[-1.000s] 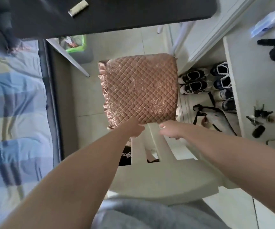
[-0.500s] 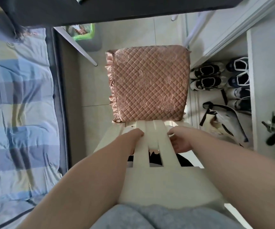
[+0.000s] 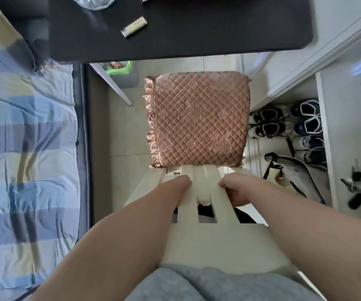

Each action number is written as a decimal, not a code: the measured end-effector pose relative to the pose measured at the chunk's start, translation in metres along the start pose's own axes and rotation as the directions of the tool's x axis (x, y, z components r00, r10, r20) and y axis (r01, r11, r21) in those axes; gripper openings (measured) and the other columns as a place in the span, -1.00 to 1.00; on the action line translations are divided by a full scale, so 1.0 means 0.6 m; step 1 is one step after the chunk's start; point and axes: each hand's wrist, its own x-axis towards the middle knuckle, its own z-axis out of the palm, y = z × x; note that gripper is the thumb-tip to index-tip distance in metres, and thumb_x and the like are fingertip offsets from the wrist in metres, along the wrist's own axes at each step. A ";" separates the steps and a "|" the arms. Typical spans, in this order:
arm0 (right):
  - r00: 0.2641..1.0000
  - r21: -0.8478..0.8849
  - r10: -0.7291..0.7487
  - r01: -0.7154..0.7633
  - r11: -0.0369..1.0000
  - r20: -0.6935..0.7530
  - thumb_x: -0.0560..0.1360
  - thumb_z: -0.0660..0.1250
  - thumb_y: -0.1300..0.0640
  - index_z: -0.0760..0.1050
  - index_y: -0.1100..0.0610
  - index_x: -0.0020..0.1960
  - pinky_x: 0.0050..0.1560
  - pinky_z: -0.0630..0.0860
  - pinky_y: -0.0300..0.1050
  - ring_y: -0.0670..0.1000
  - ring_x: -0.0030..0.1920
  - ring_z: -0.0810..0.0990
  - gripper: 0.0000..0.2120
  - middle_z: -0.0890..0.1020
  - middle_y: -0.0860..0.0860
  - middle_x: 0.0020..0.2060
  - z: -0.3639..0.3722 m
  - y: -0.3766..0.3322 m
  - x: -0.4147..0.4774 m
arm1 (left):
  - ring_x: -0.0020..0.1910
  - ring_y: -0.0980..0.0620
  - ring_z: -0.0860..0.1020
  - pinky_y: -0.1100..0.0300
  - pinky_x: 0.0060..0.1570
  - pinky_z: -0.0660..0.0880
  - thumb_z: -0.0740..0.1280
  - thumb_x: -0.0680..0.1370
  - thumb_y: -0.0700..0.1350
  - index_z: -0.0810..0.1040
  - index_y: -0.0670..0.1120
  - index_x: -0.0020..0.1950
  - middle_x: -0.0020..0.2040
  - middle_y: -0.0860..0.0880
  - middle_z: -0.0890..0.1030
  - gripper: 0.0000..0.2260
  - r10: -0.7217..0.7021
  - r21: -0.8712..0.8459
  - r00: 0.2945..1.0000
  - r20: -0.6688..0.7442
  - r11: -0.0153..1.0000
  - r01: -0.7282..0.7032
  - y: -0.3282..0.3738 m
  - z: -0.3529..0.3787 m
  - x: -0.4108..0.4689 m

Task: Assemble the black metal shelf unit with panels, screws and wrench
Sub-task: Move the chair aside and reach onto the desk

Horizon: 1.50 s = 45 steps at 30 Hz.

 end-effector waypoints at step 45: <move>0.998 -0.220 -0.069 0.070 0.973 0.013 0.69 0.05 0.31 0.45 0.31 0.06 -0.27 0.54 0.10 0.16 -0.13 0.64 -0.79 0.63 0.22 -0.06 -0.125 -0.544 -0.076 | -0.07 -0.08 0.69 -0.02 0.08 0.60 0.35 0.44 0.01 0.53 -0.09 0.09 0.01 -0.08 0.69 -0.72 0.000 0.004 0.996 -0.088 1.000 0.000 0.539 -0.043 -0.021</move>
